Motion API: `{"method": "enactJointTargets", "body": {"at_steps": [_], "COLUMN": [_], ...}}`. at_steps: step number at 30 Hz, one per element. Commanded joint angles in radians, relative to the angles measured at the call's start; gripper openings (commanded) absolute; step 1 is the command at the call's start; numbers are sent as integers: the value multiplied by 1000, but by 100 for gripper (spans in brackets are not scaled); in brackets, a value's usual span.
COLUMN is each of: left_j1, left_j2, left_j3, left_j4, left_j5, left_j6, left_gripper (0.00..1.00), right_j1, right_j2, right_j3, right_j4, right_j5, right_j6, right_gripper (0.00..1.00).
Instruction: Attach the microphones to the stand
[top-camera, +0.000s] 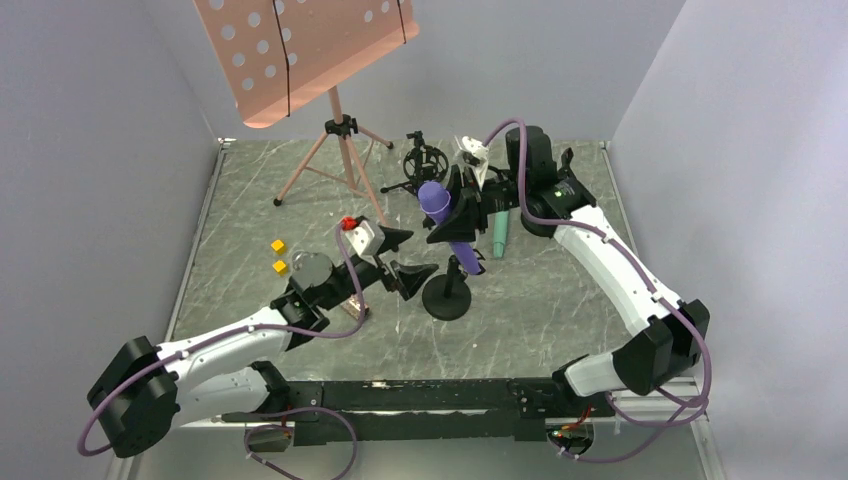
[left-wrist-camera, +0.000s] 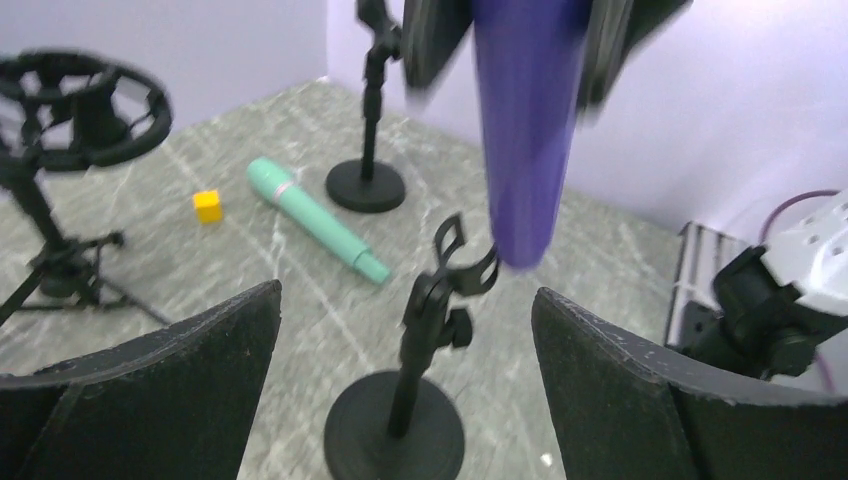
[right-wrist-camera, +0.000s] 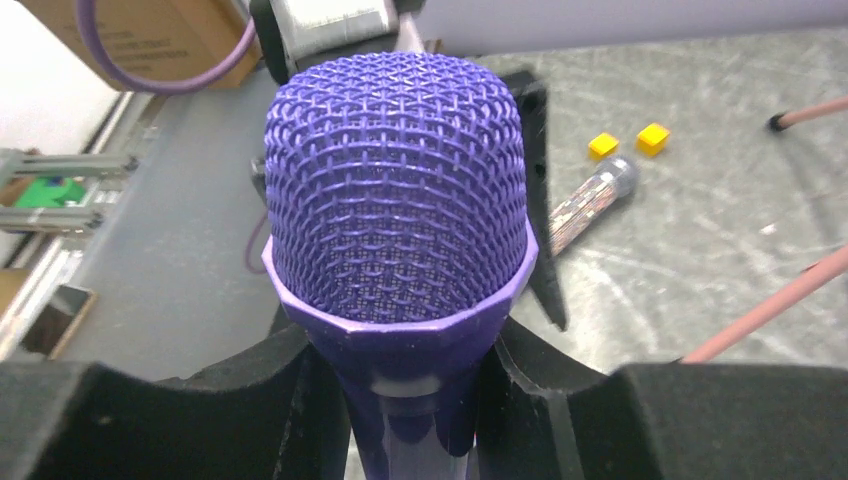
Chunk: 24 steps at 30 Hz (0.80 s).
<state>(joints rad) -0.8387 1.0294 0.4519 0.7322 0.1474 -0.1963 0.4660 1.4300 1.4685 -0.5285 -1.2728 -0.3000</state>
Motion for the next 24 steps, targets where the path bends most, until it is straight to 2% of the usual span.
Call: {"method": "enactJointTargets", "body": {"at_steps": [1,5,9,11,13,16,20,24], "left_j1": [5,5,-18,-28,-31,-31,-31,-33], "left_j2": [67,169,269,304,334,361,367,373], "left_j3": [142,205,263,271,274,276,258,263], "left_j4": [5,127,189,255,331,403,483,481], "left_j5": [166,246,260,257,262,275,288,291], "left_j6": [-88,-173,-221,-243,-277,-329,-396,-420], "left_gripper": [99,99,99,95,86,78,79,78], "right_j1": [-3,-7,-11,-12,-17,-23,-27,-27], "right_j2": [-89,-113,-127,-132,-132,-133,-140,-138], "right_j3": [-117,-155,-211,-249,-270,-279,-296,-307], "right_j4": [321,421,555,646,713,728,737,764], "right_j5": [-69,-82,-102,-110,-117,-119,-119,-122], "right_j6": [288,385,502,571,621,629,628,652], "right_gripper": [10,10,10,10,10,10,10,11]}}
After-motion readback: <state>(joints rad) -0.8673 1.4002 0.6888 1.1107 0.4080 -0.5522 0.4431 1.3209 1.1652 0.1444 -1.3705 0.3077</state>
